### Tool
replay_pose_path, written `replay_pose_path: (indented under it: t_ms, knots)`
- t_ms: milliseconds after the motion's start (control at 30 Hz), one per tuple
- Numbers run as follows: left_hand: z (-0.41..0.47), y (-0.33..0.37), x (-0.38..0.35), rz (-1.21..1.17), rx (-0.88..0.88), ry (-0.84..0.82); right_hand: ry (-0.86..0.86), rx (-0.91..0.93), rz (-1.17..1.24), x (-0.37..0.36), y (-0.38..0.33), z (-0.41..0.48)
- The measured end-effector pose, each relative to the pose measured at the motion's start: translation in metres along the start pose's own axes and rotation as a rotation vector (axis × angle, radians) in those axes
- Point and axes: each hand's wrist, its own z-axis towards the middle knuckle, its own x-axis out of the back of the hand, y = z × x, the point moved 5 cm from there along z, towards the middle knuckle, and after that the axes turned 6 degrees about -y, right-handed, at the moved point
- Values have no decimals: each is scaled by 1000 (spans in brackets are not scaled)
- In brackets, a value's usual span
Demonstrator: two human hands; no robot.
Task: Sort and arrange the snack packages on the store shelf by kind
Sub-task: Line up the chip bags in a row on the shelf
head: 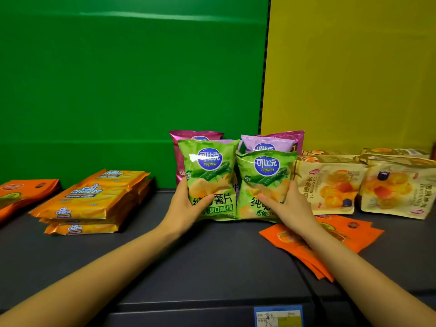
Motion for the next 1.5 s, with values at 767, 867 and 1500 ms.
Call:
replay_pose_path:
  t_ms: [767, 867, 1500]
  knots:
    - [26, -14, 5, -277, 153, -297, -380, 20, 604, -22, -4, 20]
    - [26, -17, 11, -241, 141, -272, -287, 20, 561, -20, -1, 23]
    - [9, 3, -10, -176, 175, -303, -294, -101, 382, 0, 13, 19]
